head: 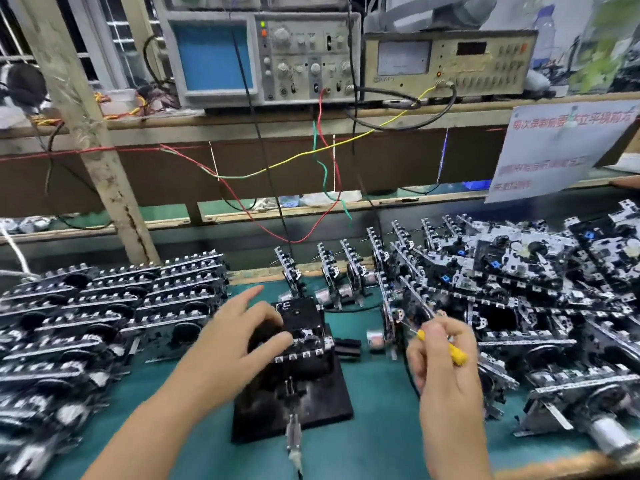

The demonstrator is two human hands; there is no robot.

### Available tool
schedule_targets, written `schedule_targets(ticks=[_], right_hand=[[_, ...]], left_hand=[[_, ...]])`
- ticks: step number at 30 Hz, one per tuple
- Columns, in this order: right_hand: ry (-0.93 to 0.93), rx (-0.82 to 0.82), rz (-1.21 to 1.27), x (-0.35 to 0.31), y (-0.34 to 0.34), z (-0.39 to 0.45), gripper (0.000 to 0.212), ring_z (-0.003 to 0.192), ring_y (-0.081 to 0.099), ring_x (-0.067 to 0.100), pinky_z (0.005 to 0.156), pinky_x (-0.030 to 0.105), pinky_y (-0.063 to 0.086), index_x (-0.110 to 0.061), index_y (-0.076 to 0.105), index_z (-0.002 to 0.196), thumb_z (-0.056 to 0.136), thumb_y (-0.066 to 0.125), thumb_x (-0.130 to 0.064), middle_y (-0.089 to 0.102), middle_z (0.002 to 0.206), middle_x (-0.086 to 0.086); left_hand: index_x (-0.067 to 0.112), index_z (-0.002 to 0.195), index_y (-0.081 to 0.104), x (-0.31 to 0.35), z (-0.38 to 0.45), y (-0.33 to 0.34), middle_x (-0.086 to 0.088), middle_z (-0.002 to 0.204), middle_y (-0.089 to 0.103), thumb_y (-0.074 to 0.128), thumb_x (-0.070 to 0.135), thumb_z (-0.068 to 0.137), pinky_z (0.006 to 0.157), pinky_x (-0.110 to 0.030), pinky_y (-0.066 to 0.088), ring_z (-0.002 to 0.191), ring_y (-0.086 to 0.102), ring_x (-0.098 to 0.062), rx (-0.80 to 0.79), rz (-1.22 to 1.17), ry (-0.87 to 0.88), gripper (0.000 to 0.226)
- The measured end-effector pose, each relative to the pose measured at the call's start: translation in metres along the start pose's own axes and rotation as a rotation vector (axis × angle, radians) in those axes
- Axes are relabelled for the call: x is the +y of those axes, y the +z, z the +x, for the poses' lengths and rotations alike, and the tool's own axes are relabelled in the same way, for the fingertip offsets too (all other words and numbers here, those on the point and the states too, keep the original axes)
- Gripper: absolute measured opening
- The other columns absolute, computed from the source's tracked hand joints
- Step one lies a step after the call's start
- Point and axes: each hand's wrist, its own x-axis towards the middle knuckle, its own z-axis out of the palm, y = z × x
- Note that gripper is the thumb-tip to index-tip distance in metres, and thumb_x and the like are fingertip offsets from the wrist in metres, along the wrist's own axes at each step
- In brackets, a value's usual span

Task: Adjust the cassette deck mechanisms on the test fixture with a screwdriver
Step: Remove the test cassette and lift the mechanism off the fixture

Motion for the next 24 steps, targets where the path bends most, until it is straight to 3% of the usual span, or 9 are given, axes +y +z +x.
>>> schedule_targets(ticks=[2,4,7,13,16,24], right_hand=[[0.03,-0.018,0.017,-0.002,-0.001,0.0,0.013,0.055,0.037,0.01,0.049,0.017,0.034,-0.04,0.051,0.086,0.089,0.049,-0.052,0.046,0.06,-0.005],[0.052,-0.041,0.051,-0.001,-0.003,0.001,0.015,0.053,0.041,0.009,0.047,0.018,0.037,-0.028,0.051,0.094,0.09,0.052,-0.043,0.053,0.059,-0.002],[0.056,-0.053,0.099,-0.005,-0.005,0.002,0.026,0.052,0.046,0.008,0.046,0.017,0.04,-0.009,0.051,0.095,0.088,0.056,-0.034,0.057,0.059,-0.001],[0.111,-0.058,0.091,-0.004,-0.01,0.003,0.018,0.053,0.045,0.014,0.047,0.017,0.041,-0.005,0.056,0.097,0.09,0.063,-0.021,0.053,0.061,0.003],[0.131,-0.071,0.087,-0.001,-0.007,0.003,0.01,0.052,0.045,0.013,0.046,0.017,0.04,-0.003,0.055,0.097,0.094,0.061,-0.01,0.055,0.06,0.001],[0.122,-0.066,0.082,0.007,-0.005,0.0,0.004,0.051,0.047,0.016,0.047,0.019,0.041,-0.007,0.058,0.095,0.094,0.061,-0.009,0.056,0.058,0.003]], left_hand=[[0.045,0.135,0.047,0.014,0.017,0.0,0.012,0.164,0.021,0.032,0.091,0.068,0.123,-0.041,0.022,0.151,0.017,-0.005,-0.078,0.138,0.023,0.083],[0.048,0.15,0.026,0.022,0.031,0.002,0.015,0.165,0.015,0.037,0.097,0.059,0.122,-0.048,0.023,0.152,0.016,-0.008,-0.202,0.235,0.015,0.104],[0.05,0.154,0.005,0.025,0.041,0.009,0.017,0.163,0.015,0.055,0.09,0.06,0.118,-0.057,0.027,0.15,0.017,-0.013,-0.351,0.34,-0.007,0.113],[0.056,0.15,0.002,0.018,0.041,0.018,0.018,0.148,0.031,0.053,0.084,0.062,0.103,-0.047,0.036,0.137,0.027,-0.012,-0.285,0.391,0.022,0.106],[0.056,0.149,0.001,0.016,0.04,0.019,0.02,0.146,0.031,0.053,0.084,0.063,0.102,-0.047,0.036,0.135,0.029,-0.011,-0.255,0.395,0.026,0.104],[0.053,0.151,0.002,0.018,0.037,0.02,0.019,0.147,0.028,0.05,0.085,0.064,0.104,-0.045,0.036,0.135,0.028,-0.012,-0.2,0.391,0.035,0.104]])
